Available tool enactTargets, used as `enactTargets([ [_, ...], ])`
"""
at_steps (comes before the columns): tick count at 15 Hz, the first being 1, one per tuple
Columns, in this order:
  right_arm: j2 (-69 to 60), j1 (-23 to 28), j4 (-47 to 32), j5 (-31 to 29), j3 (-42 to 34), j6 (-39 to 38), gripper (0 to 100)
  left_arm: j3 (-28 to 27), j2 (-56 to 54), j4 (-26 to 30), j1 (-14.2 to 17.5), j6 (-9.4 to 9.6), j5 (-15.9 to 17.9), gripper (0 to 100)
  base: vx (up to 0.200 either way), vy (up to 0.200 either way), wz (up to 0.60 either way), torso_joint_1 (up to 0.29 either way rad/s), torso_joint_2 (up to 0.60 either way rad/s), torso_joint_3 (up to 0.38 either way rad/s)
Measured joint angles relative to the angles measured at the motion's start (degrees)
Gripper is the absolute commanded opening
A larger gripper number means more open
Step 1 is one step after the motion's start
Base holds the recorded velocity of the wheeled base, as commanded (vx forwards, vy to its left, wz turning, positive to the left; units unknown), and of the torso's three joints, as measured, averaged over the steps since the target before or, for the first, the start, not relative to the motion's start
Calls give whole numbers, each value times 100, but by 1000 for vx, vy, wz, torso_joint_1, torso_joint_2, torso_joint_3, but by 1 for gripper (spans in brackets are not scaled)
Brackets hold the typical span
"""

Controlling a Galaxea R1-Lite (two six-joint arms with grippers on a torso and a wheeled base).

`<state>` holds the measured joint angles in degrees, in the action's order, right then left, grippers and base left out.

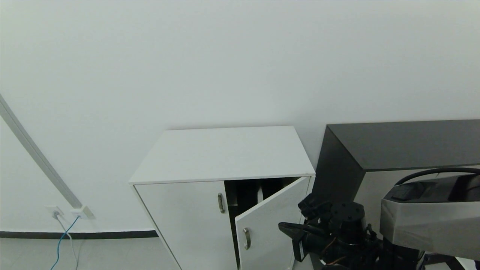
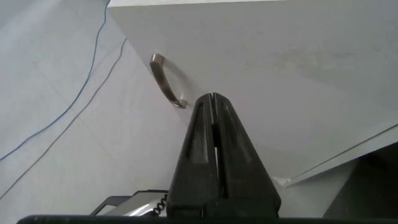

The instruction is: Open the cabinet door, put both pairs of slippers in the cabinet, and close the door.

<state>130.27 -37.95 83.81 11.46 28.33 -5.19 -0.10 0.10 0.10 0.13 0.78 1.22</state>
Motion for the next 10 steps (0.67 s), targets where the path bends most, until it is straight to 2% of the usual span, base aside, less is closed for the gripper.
enactTargets([
  [10, 184, 105, -1007, -27, 1006, -35, 0, 0, 0, 0, 7, 11, 1, 0, 0, 0, 0, 0, 0, 0],
])
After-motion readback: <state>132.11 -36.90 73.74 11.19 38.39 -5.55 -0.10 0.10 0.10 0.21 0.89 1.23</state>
